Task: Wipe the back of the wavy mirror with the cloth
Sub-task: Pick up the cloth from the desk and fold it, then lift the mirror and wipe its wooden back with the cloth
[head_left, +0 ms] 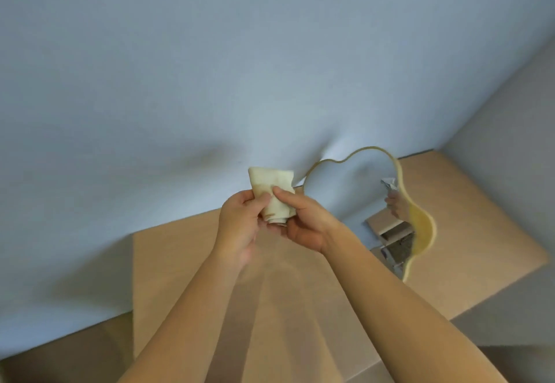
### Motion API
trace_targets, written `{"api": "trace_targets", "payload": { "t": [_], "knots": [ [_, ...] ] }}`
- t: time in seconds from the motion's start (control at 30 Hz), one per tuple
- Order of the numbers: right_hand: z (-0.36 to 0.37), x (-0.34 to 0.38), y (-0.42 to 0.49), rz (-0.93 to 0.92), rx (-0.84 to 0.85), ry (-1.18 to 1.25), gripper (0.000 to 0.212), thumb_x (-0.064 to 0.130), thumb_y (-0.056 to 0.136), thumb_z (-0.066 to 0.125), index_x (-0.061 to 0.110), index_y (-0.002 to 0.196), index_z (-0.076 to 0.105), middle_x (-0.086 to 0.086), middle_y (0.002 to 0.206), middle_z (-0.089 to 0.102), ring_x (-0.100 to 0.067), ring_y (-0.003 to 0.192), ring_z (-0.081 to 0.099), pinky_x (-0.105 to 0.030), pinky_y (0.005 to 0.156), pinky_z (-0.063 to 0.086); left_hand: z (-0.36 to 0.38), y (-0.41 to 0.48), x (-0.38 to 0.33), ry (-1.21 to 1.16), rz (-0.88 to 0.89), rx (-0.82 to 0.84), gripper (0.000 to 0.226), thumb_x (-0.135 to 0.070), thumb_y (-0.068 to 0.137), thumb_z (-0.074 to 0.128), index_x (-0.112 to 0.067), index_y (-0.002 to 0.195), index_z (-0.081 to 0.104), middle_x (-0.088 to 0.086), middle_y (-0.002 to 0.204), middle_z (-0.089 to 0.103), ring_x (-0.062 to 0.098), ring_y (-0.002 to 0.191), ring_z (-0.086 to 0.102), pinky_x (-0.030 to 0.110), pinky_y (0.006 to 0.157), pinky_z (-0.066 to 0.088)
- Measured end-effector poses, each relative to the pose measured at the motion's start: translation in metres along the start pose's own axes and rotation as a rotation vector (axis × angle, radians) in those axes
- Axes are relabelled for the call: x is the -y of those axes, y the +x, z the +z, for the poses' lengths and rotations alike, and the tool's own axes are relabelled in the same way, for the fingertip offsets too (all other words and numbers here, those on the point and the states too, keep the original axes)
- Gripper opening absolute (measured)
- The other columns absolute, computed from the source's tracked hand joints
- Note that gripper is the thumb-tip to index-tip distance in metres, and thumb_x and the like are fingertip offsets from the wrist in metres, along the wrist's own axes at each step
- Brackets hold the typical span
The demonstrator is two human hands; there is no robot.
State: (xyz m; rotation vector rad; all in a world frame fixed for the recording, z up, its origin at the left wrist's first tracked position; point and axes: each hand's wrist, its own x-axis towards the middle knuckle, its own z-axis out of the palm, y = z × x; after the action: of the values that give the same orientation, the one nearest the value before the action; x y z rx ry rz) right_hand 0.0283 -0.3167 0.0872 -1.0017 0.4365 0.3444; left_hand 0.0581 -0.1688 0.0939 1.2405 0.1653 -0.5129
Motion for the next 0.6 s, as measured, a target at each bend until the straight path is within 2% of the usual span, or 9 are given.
{"api": "trace_targets", "payload": {
  "t": [0.13, 0.23, 0.3, 0.37, 0.4, 0.47, 0.53, 0.6],
  "knots": [
    [-0.049, 0.049, -0.072, -0.21, -0.088, 0.038, 0.043, 0.012, 0.1, 0.064, -0.013, 0.134, 0.059, -0.029, 0.12, 0.068, -0.034, 0.096, 0.072, -0.038, 0.079, 0.062, 0.083, -0.022, 0.007, 0.107, 0.139, 0.109, 0.02, -0.019, 0.096, 0.074, -0.003, 0.107, 0.076, 0.008, 0.091, 0.079, 0.02, 0.083, 0.072, 0.032, 0.07, 0.055],
    [-0.104, 0.081, -0.13, -0.333, -0.169, 0.086, 0.035, 0.003, 0.099, 0.06, -0.008, 0.133, 0.061, -0.023, 0.112, 0.073, -0.03, 0.091, 0.075, -0.038, 0.073, 0.065, 0.159, -0.035, 0.023, 0.15, 0.204, 0.159, 0.028, -0.042, 0.091, 0.069, -0.018, 0.1, 0.078, -0.008, 0.076, 0.079, 0.007, 0.07, 0.072, 0.019, 0.059, 0.055],
    [-0.146, 0.097, -0.162, -0.409, -0.247, 0.097, 0.024, -0.001, 0.098, 0.061, -0.001, 0.121, 0.068, -0.018, 0.102, 0.077, -0.026, 0.084, 0.078, -0.035, 0.066, 0.064, 0.206, -0.037, 0.045, 0.175, 0.201, 0.123, 0.027, -0.046, 0.092, 0.061, -0.022, 0.094, 0.073, -0.007, 0.076, 0.076, 0.011, 0.071, 0.071, 0.022, 0.06, 0.055],
    [-0.187, 0.107, -0.187, -0.476, -0.324, 0.111, 0.021, -0.002, 0.097, 0.062, 0.003, 0.117, 0.069, -0.016, 0.1, 0.078, -0.025, 0.084, 0.078, -0.035, 0.067, 0.064, 0.246, -0.031, 0.074, 0.306, 0.212, 0.053, 0.021, -0.038, 0.099, 0.06, -0.018, 0.097, 0.068, 0.004, 0.096, 0.075, 0.023, 0.089, 0.071, 0.033, 0.073, 0.054],
    [-0.207, 0.111, -0.197, -0.501, -0.363, 0.105, 0.022, -0.002, 0.097, 0.063, 0.004, 0.118, 0.068, -0.014, 0.1, 0.079, -0.025, 0.085, 0.078, -0.035, 0.067, 0.064, 0.263, -0.024, 0.091, 0.46, 0.235, 0.019, 0.022, -0.034, 0.101, 0.06, -0.013, 0.105, 0.066, 0.01, 0.108, 0.072, 0.029, 0.1, 0.07, 0.035, 0.079, 0.051],
    [-0.244, 0.117, -0.211, -0.528, -0.43, 0.075, 0.024, 0.0, 0.096, 0.066, 0.007, 0.119, 0.068, -0.012, 0.101, 0.079, -0.024, 0.087, 0.078, -0.036, 0.067, 0.063, 0.293, -0.013, 0.12, 0.766, 0.266, -0.018, 0.047, -0.035, 0.101, 0.062, 0.0, 0.133, 0.057, 0.017, 0.13, 0.059, 0.037, 0.123, 0.059, 0.033, 0.09, 0.043],
    [-0.277, 0.118, -0.221, -0.53, -0.469, 0.055, 0.024, 0.001, 0.095, 0.068, 0.009, 0.118, 0.068, -0.011, 0.101, 0.078, -0.024, 0.088, 0.078, -0.037, 0.068, 0.064, 0.316, -0.004, 0.14, 0.88, 0.247, -0.026, 0.08, -0.039, 0.1, 0.064, 0.005, 0.157, 0.031, 0.023, 0.16, 0.038, 0.036, 0.15, 0.036, 0.038, 0.118, 0.034],
    [-0.302, 0.116, -0.227, -0.508, -0.483, 0.047, 0.023, 0.001, 0.094, 0.069, 0.009, 0.116, 0.069, -0.011, 0.102, 0.078, -0.024, 0.087, 0.078, -0.037, 0.067, 0.063, 0.332, 0.003, 0.152, 0.953, 0.235, -0.066, 0.097, -0.041, 0.1, 0.063, 0.004, 0.165, 0.007, 0.021, 0.175, 0.011, 0.032, 0.162, 0.012, 0.042, 0.13, 0.018]
  ]
}}
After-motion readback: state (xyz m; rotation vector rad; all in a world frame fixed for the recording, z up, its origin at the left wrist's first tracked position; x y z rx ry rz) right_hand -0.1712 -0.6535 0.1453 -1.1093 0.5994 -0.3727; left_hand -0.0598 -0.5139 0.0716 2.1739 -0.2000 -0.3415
